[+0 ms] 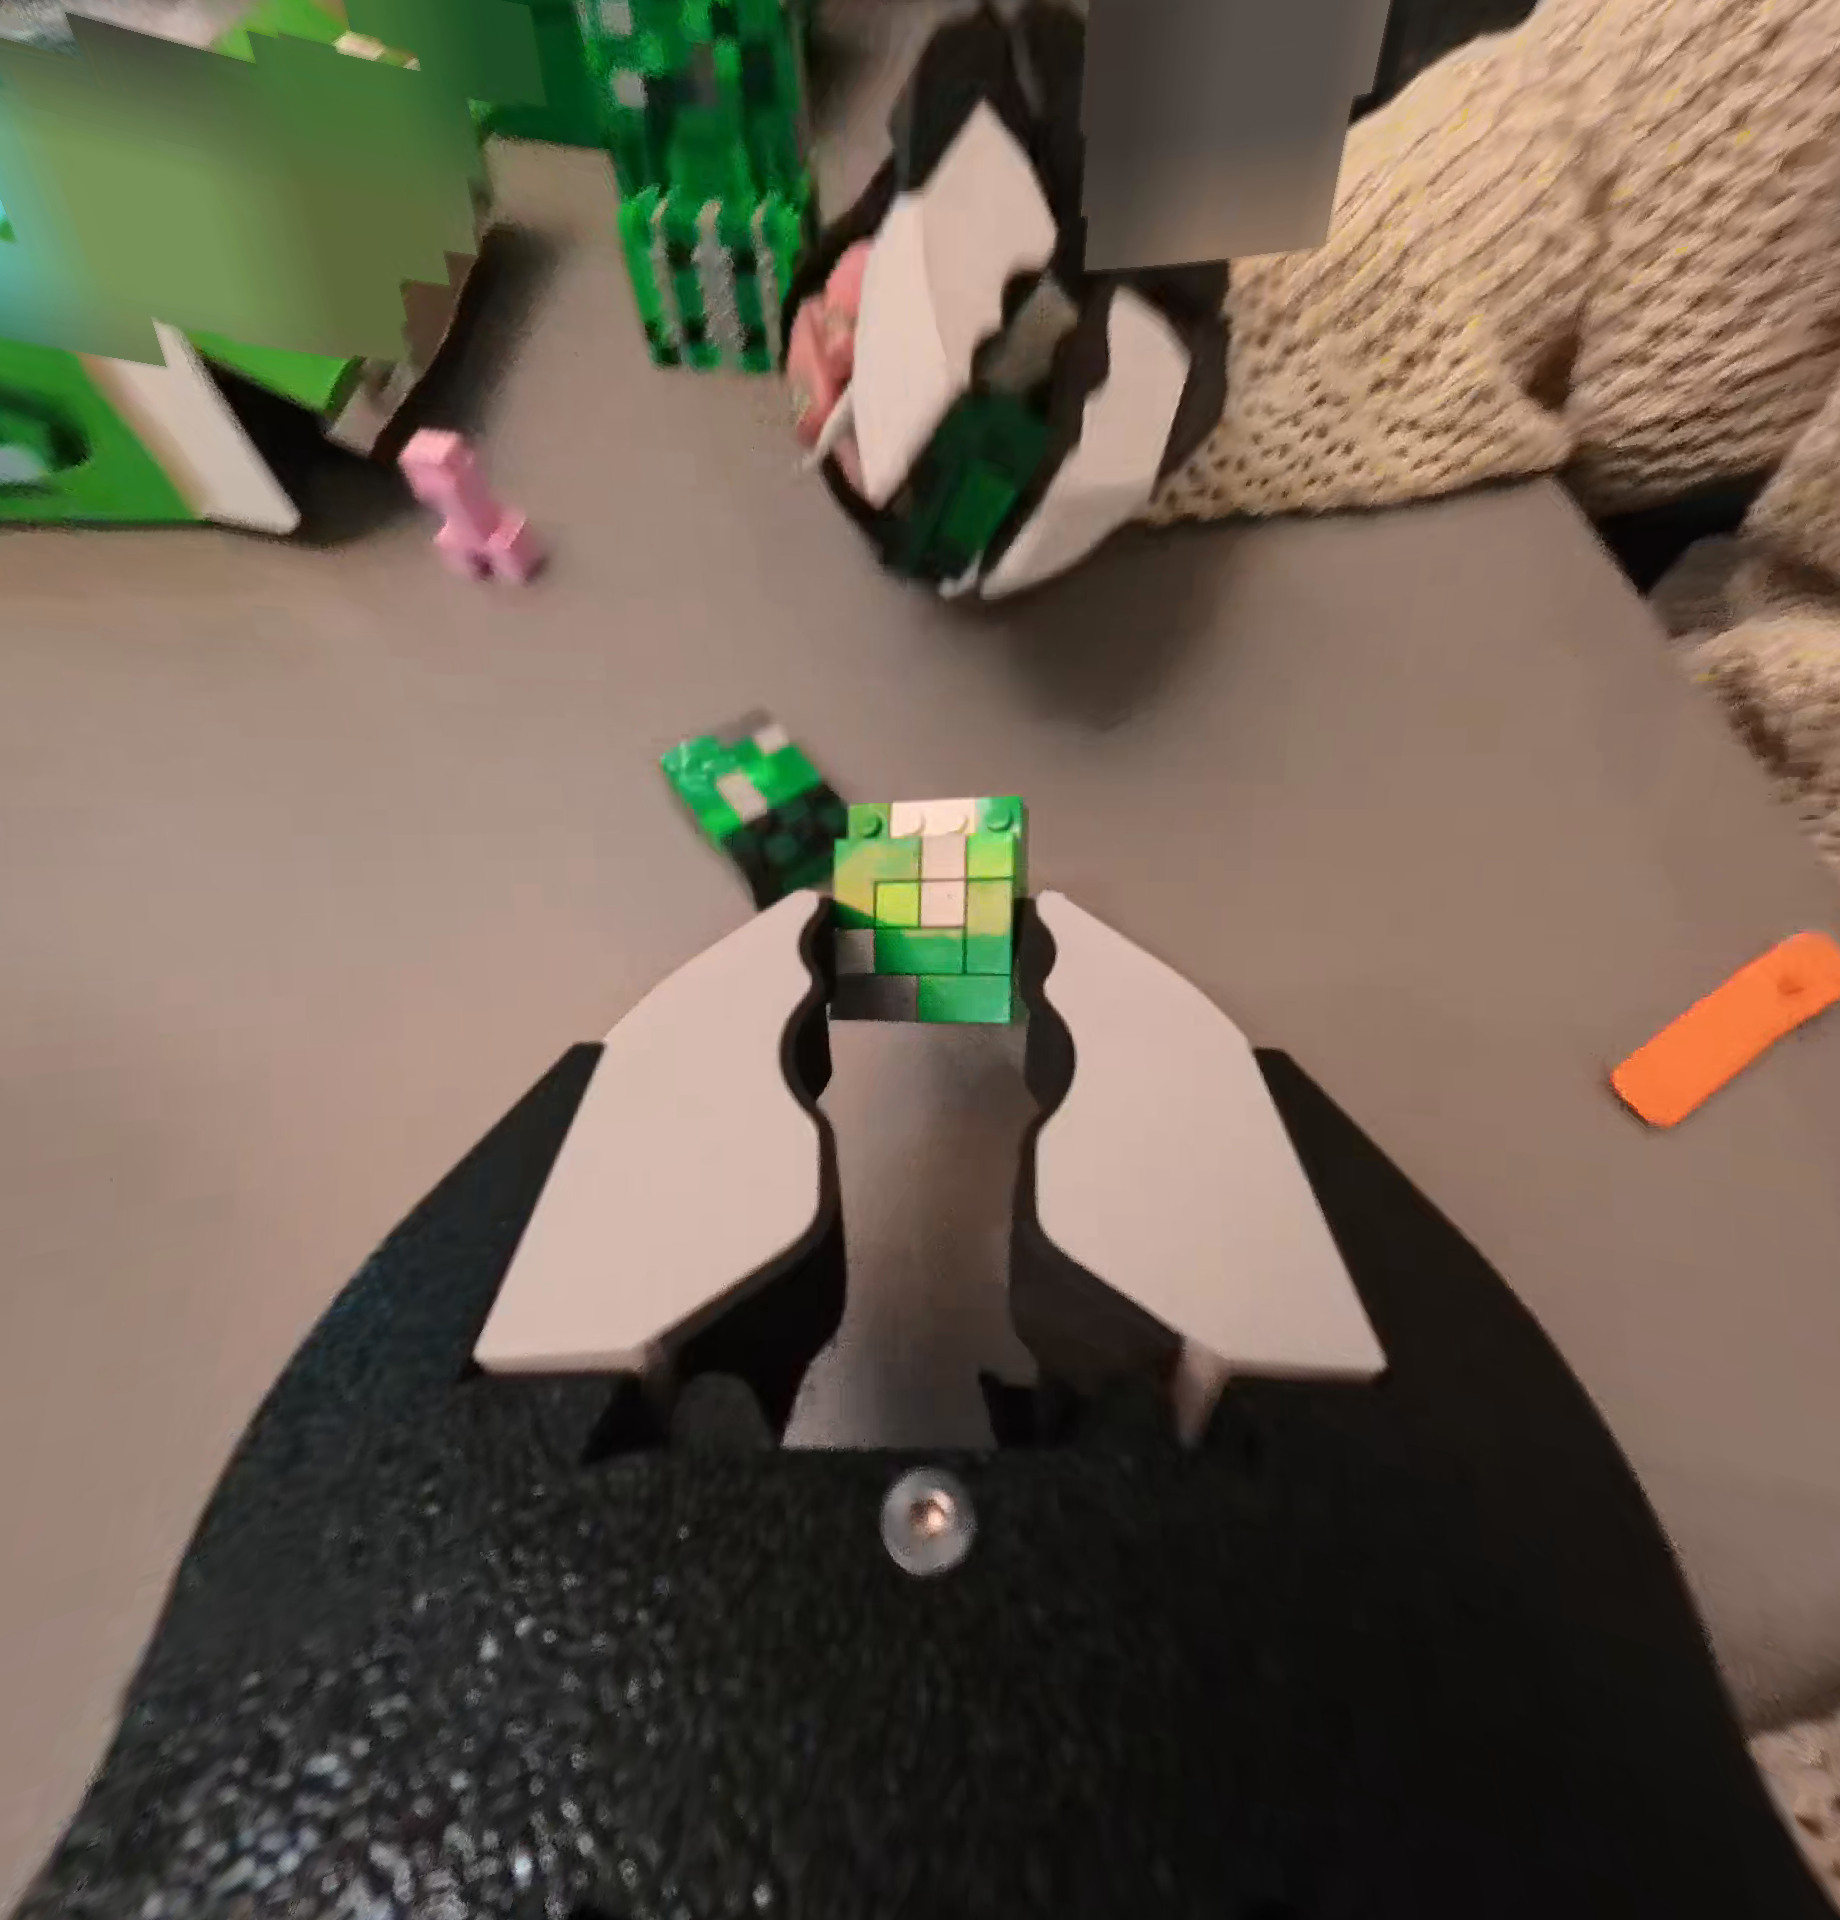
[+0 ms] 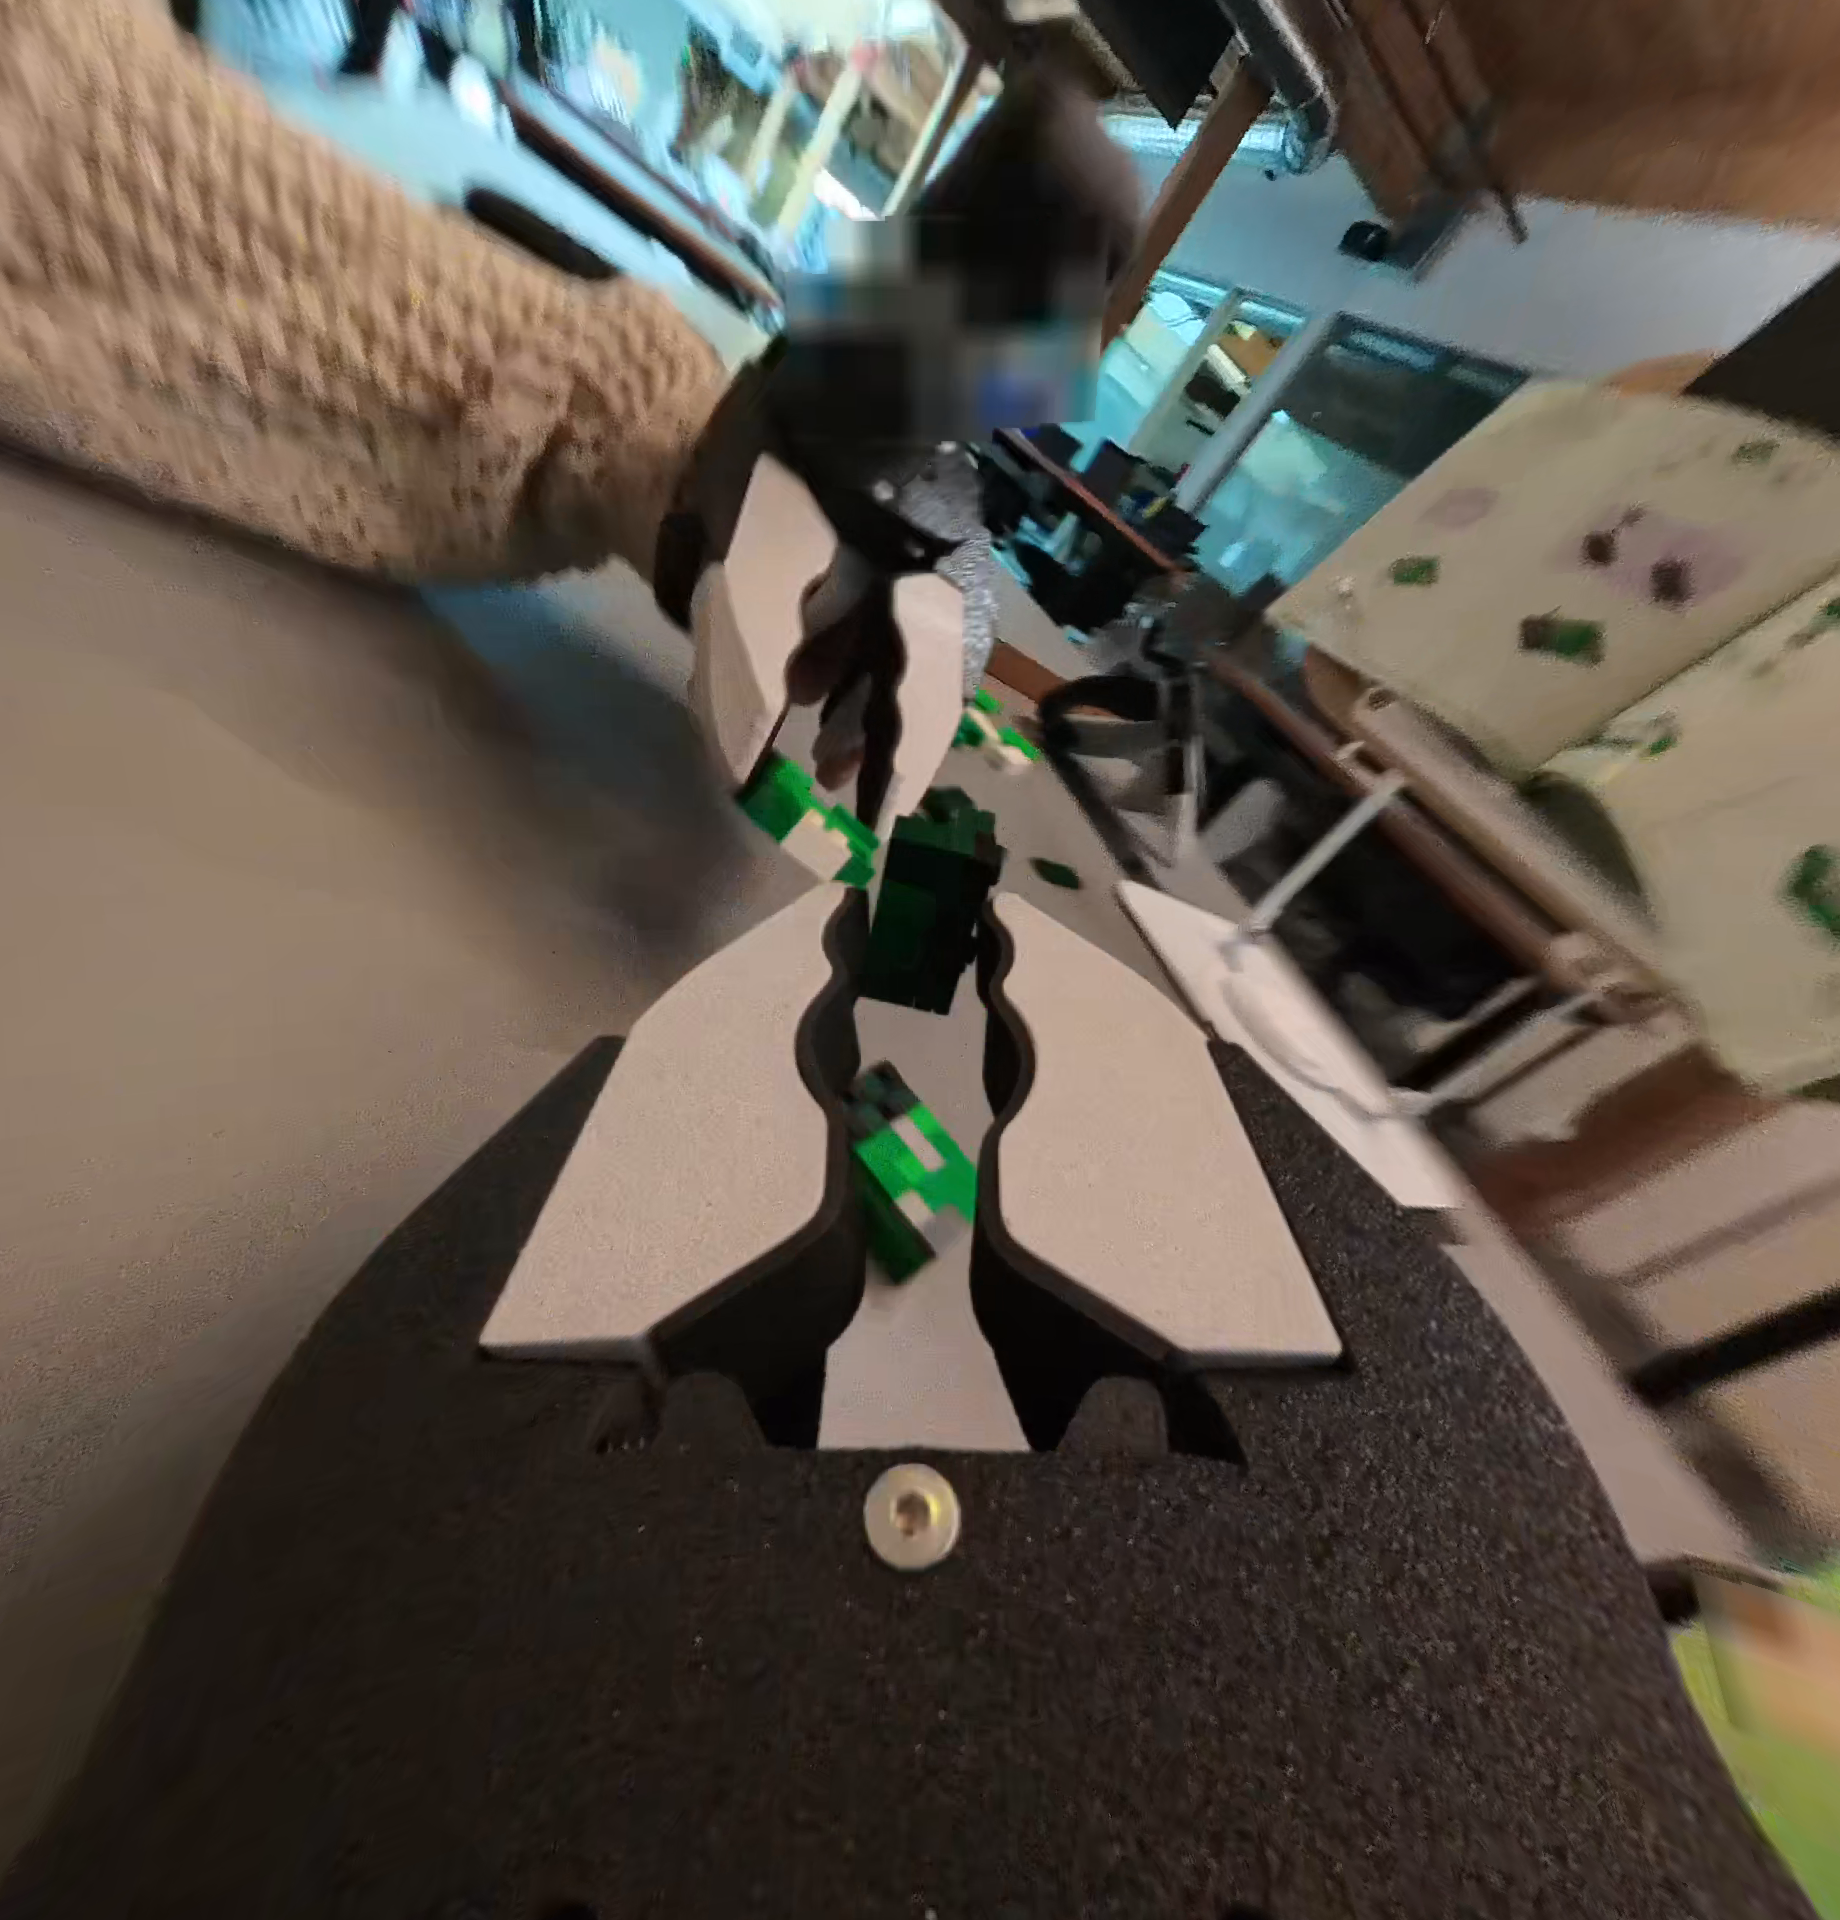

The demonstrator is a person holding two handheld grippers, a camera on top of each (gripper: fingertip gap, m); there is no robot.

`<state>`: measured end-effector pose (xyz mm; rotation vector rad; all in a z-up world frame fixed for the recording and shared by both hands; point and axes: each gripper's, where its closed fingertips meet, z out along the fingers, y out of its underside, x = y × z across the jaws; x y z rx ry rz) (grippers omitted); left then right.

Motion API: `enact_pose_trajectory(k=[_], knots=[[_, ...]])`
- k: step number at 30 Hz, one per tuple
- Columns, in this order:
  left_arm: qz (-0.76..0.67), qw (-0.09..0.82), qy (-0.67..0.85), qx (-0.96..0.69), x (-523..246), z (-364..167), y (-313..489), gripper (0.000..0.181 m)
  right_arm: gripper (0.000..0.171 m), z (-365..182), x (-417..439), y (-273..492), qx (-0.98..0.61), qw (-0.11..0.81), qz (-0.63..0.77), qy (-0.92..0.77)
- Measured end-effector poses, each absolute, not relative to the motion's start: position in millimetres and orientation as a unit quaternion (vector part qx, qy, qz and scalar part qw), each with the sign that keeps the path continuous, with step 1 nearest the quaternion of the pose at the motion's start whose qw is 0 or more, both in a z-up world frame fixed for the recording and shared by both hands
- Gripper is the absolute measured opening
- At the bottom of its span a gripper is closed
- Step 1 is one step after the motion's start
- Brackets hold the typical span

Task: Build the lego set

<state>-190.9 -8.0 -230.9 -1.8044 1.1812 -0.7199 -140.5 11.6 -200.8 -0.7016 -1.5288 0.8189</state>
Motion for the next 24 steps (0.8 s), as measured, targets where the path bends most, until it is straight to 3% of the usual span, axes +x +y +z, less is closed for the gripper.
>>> enact_pose_trajectory(k=[8,24], knots=[[-0.326,0.332,0.55,-0.694,-158,-249,20,0.034,0.019,-224,-145,30,-0.221,0.628,0.217,-0.714],[-0.362,0.292,0.554,-0.69,-161,-245,12,0.034,0.019,-240,-153,18,-0.129,0.623,0.129,-0.76]])
